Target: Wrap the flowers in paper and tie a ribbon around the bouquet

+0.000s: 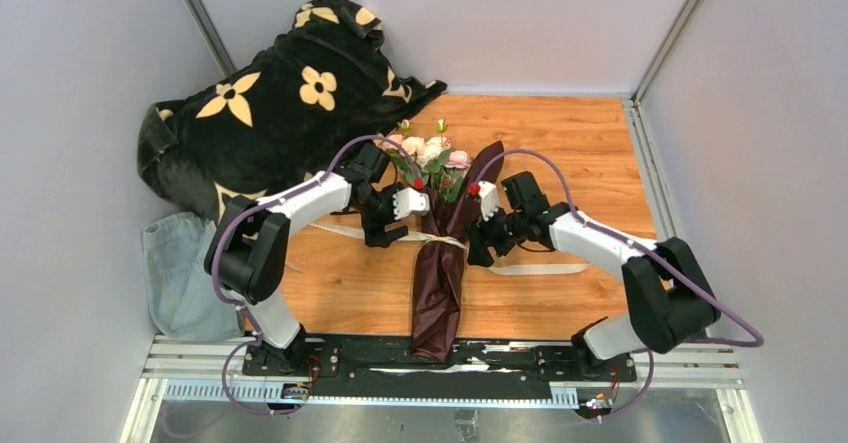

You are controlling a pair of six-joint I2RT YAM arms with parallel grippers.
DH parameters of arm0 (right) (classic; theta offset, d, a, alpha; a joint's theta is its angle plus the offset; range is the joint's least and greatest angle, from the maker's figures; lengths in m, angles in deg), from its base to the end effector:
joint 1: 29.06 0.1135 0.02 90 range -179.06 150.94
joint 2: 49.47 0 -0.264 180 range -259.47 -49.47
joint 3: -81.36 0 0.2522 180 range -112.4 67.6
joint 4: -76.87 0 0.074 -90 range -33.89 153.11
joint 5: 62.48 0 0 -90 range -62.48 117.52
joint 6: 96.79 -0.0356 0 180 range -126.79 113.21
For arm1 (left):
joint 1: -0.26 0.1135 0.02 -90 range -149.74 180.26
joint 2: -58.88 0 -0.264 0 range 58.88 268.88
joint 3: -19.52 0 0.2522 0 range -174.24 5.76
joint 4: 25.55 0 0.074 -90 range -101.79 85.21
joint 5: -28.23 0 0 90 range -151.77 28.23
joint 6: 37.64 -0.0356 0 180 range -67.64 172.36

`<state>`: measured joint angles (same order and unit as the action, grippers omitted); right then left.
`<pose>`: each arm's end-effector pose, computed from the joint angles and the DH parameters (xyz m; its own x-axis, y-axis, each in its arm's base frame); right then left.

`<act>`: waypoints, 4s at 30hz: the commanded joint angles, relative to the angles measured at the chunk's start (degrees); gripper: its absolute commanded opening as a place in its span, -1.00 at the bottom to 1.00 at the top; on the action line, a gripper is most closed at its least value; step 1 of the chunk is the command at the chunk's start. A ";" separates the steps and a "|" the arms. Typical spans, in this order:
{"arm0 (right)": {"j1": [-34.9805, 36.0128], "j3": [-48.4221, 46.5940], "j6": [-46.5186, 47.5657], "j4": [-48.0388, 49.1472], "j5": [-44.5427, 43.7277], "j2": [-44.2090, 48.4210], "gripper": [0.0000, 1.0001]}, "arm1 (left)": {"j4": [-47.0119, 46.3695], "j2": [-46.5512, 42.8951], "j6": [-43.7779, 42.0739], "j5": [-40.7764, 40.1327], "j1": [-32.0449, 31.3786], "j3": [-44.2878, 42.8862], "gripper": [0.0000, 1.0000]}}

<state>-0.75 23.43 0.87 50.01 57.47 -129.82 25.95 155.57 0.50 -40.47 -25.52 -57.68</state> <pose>0.2357 0.1471 0.1981 -0.5683 -0.4373 -0.6970 -0.7804 0.5550 0.2880 0.2856 -0.1523 0.1902 -0.1233 0.8733 -0.4713 0.9857 0.1629 0.0441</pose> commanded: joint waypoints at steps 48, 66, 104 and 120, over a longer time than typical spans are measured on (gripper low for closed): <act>-27.42 5.43 -16.30 0.56 2.46 6.68 -1.00 | -10.46 -7.23 17.83 -14.92 29.11 1.77 -1.00; -18.69 5.00 -17.94 -4.18 0.77 7.94 -1.00 | 1.47 -14.35 22.60 -0.23 26.42 -9.09 -1.00; -9.22 7.07 -26.92 21.20 25.37 -3.06 -1.00 | -12.09 15.94 2.19 0.74 -13.06 -17.96 0.92; -29.05 14.88 -30.69 18.51 10.89 5.05 -1.00 | 3.47 12.21 -6.15 -8.69 -13.44 -11.28 -1.00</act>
<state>-23.30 33.80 -28.31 70.86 75.92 -125.76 23.56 171.11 -0.53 -42.86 -40.06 -72.34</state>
